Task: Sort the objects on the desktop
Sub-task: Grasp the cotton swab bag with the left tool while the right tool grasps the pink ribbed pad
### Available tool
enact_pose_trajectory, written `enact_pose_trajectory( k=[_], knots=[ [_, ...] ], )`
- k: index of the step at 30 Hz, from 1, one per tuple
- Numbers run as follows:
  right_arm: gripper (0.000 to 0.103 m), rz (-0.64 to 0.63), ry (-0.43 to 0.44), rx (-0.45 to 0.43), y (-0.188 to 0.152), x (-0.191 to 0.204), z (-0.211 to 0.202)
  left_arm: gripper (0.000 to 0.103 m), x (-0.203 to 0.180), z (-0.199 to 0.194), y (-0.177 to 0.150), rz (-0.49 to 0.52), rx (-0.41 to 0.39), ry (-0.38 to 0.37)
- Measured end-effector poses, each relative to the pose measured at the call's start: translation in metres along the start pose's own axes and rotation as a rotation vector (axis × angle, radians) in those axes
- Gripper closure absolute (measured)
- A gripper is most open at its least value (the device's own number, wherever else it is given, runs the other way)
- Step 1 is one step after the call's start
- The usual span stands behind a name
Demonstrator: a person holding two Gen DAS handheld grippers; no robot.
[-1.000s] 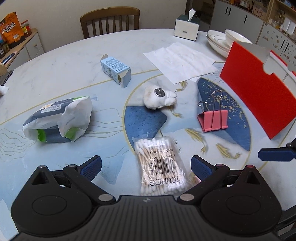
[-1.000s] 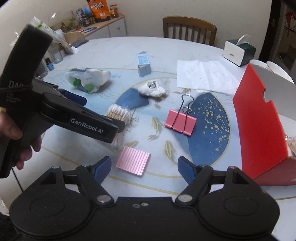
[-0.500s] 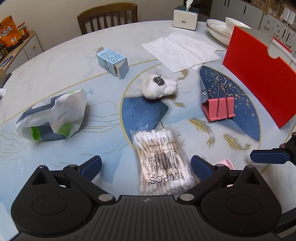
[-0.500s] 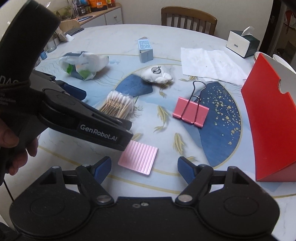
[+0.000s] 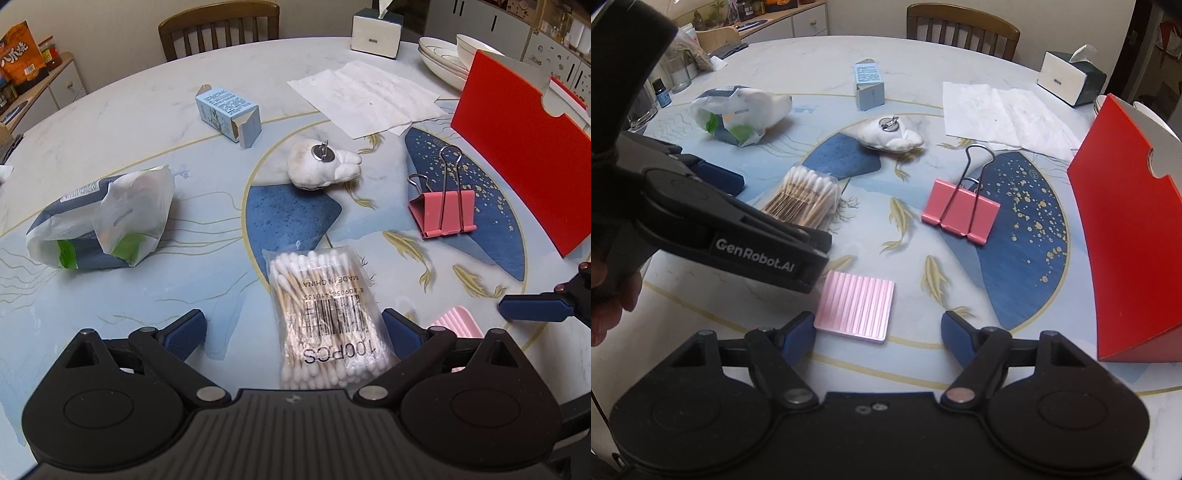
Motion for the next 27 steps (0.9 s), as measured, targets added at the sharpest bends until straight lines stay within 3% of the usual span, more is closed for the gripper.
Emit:
enact_pose_trajectory(
  k=[6, 11, 15, 18, 27],
  knots=[
    [0.035, -0.001, 0.007, -0.005, 0.001, -0.001, -0.001, 0.018, -0.004, -0.004, 0.002, 0.007, -0.011, -0.006],
    [0.05, -0.005, 0.01, -0.011, 0.004, -0.004, -0.003, 0.03, -0.006, -0.007, 0.002, 0.014, -0.015, -0.009],
    [0.063, -0.006, 0.013, -0.011, 0.005, -0.006, -0.003, 0.046, -0.009, -0.009, 0.003, 0.022, -0.018, -0.017],
    [0.063, -0.009, 0.02, -0.005, 0.005, -0.007, -0.004, 0.059, -0.011, -0.012, 0.002, 0.017, -0.018, -0.019],
    [0.063, 0.015, 0.035, 0.007, 0.0, -0.022, -0.008, 0.066, -0.013, -0.015, 0.001, -0.008, -0.014, -0.03]
  ],
)
Point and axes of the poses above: each gripper's, at about its wrist camera, not at the fingertips, and z roughly the way its jaws point, x to its left, y to its top, the point moved 10 cm from there along z, roughly the way its jaws point, and after that the axes turned 1 degree about -z, right-handed, at the moved point
